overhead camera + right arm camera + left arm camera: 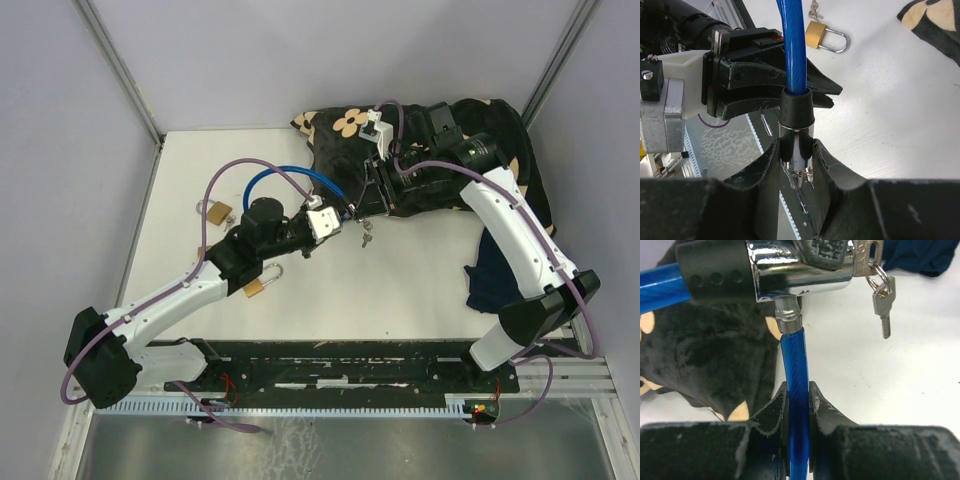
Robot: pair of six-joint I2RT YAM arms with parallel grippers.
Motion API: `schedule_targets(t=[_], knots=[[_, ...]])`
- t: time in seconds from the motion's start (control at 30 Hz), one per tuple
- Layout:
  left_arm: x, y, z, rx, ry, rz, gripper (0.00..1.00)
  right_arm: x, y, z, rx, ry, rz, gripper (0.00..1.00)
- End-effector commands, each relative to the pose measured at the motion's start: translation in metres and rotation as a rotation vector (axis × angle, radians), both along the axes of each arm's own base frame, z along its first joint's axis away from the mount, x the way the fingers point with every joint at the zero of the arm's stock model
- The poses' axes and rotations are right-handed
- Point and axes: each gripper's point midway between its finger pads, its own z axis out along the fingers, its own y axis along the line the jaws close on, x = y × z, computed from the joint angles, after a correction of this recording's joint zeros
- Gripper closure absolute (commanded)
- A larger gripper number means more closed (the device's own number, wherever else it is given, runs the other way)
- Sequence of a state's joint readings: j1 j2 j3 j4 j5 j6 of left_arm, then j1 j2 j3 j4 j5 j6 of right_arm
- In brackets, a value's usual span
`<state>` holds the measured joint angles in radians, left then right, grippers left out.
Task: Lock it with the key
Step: Lock the lock.
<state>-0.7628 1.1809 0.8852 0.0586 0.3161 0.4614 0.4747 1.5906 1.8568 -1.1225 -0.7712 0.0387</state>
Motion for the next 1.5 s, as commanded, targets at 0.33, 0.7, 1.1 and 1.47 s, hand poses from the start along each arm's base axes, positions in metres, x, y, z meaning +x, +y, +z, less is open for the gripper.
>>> schedule_targets(t=[0.33,0.7,1.1,1.47], knots=[[-0.022,-0.016,0.07,-0.341,0.002,-0.068,0.97,0.025,-0.02,0.015,-0.012,-0.07,-0.049,0.78],[-0.019,-0.019,0.041,-0.324,0.092,-0.042,0.97,0.025,-0.015,0.032,0.054,-0.095,-0.041,0.5],[-0.02,-0.021,0.033,-0.308,0.136,-0.04,0.97,0.034,-0.013,0.037,0.013,-0.177,-0.024,0.44],[-0.019,-0.022,0.031,-0.305,0.158,-0.021,0.97,0.023,0.004,0.019,-0.118,-0.237,0.045,0.46]])
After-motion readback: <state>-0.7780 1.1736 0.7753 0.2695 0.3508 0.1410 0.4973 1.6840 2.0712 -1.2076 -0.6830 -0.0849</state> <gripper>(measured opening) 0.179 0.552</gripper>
